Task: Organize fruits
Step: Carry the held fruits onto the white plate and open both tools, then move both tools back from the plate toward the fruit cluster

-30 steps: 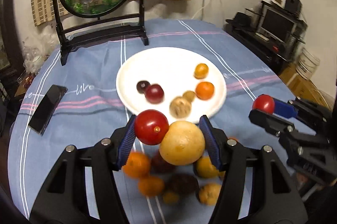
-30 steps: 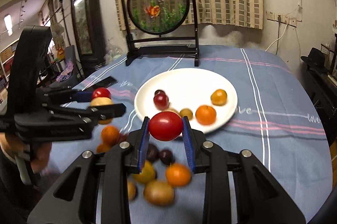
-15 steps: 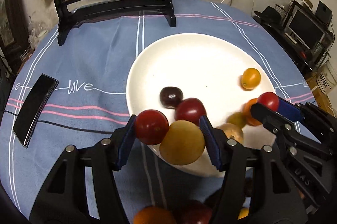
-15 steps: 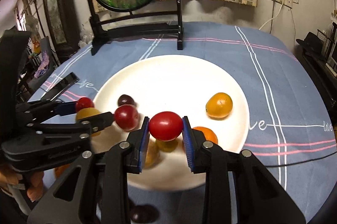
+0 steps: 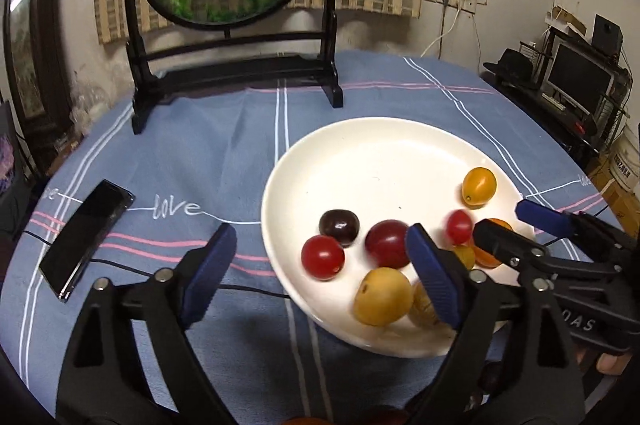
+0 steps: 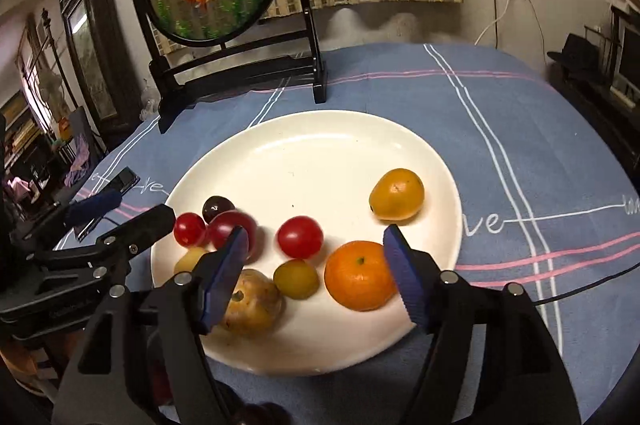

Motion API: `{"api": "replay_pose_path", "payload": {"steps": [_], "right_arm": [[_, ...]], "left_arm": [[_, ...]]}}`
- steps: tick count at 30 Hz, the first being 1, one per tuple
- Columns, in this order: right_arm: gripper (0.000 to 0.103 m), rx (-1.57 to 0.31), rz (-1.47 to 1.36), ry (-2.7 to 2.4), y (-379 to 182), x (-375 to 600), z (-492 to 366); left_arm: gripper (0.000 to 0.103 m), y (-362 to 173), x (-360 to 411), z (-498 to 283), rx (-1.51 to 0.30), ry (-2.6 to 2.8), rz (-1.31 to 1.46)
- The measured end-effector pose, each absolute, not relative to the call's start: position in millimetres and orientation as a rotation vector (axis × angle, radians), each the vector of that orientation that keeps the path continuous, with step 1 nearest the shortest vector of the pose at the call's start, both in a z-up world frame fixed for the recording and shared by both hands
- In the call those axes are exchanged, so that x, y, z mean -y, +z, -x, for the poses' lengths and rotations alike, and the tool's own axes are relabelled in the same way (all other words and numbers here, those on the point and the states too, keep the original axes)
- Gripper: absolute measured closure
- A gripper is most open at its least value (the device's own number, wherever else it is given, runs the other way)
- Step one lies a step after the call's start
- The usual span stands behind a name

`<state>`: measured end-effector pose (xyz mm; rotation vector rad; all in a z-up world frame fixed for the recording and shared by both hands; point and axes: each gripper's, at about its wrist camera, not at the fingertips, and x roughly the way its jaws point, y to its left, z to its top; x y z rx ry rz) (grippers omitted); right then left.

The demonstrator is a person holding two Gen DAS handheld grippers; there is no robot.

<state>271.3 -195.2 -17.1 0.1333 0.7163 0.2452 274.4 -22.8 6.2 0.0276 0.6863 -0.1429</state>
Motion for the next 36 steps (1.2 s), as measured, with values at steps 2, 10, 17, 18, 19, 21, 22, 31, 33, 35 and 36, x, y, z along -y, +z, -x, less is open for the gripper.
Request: {"api": "replay_pose_path", "payload": {"steps": [2,10,17,18,19,21,22,31,33,35,36], "right_arm": [[0.032,-0.718,-0.127,0.248,-18,197,-265],[0.029,-0.72,-0.186,0.238,-20,213,-239],[0.023,-0.731,-0.249,0.204,-27,232,-218],[0.02,-0.731,-0.259,0.205,-27,234,-215],[0.019,-0.729,-0.268,0.203,-28,236,-211],[0.016,-0.715,-0.275,0.193,-29,241,-202],[0.016,-0.709,-0.273,0.188,-30,243,-199],[0.016,-0.758,-0.415,0.2,-49,266,-185],[0.016,-0.756,-0.445,0.202,-51,270,-183],[0.016,-0.759,-0.46,0.223,-51,270,-181],[0.016,-0.76,-0.466,0.24,-51,270,-179]], "left_arm": [[0.01,4,24,-272,-0.689,-0.135,-0.05],[0.006,-11,26,-267,-0.725,-0.095,-0.135],[0.004,-7,8,-252,-0.725,-0.073,-0.086],[0.004,-7,5,-250,-0.73,-0.072,-0.072],[0.004,-7,0,-247,-0.736,-0.072,-0.053],[0.004,-7,-9,-241,-0.749,-0.073,-0.016],[0.004,-7,-12,-239,-0.751,-0.07,-0.009],[0.004,-16,-26,-209,-0.762,-0.03,0.001],[0.004,-19,-28,-202,-0.762,-0.018,-0.005],[0.004,-22,-31,-196,-0.769,-0.015,-0.004],[0.004,-25,-34,-192,-0.778,-0.017,0.003]]}}
